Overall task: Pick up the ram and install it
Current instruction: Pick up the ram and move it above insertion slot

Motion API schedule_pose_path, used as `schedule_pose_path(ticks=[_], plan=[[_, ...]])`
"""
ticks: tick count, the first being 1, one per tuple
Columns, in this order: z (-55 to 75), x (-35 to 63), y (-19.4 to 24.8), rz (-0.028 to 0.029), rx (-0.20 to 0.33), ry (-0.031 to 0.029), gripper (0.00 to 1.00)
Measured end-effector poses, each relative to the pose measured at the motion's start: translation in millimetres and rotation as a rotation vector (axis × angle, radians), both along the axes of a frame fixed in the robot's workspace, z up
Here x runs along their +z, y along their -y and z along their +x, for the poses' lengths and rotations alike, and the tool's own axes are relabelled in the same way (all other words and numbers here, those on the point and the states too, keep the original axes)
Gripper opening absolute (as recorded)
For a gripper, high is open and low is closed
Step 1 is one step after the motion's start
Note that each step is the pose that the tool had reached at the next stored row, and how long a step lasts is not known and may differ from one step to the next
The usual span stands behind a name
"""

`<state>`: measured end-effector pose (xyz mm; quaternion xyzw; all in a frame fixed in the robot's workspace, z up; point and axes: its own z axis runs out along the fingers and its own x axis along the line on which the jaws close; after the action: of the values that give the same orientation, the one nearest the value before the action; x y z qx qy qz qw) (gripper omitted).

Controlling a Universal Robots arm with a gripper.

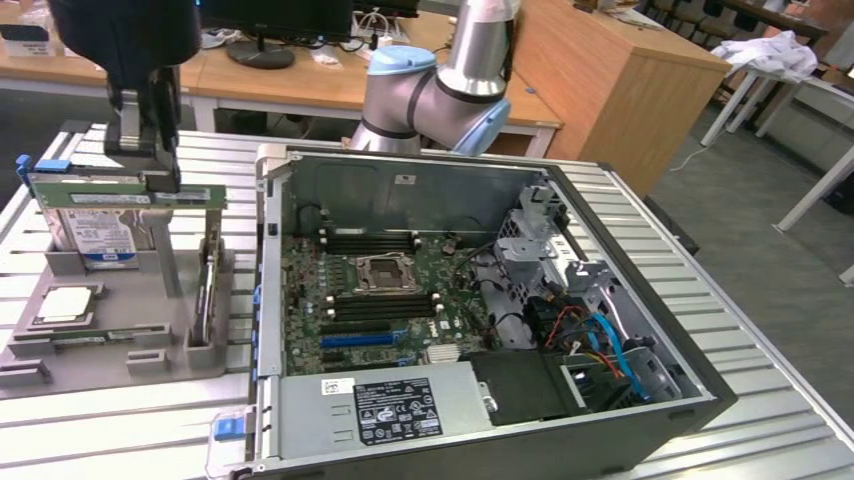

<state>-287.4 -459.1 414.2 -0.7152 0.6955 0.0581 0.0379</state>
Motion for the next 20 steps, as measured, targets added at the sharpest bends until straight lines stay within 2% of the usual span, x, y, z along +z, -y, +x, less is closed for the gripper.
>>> schedule_pose_path(ticks=[12, 20], plan=[[21.6, 0.7, 0.0, 0.0165, 0.0, 0.0, 0.11], [40.0, 0.8, 0.1, 0.0202, 0.0, -0.0007, 0.11]])
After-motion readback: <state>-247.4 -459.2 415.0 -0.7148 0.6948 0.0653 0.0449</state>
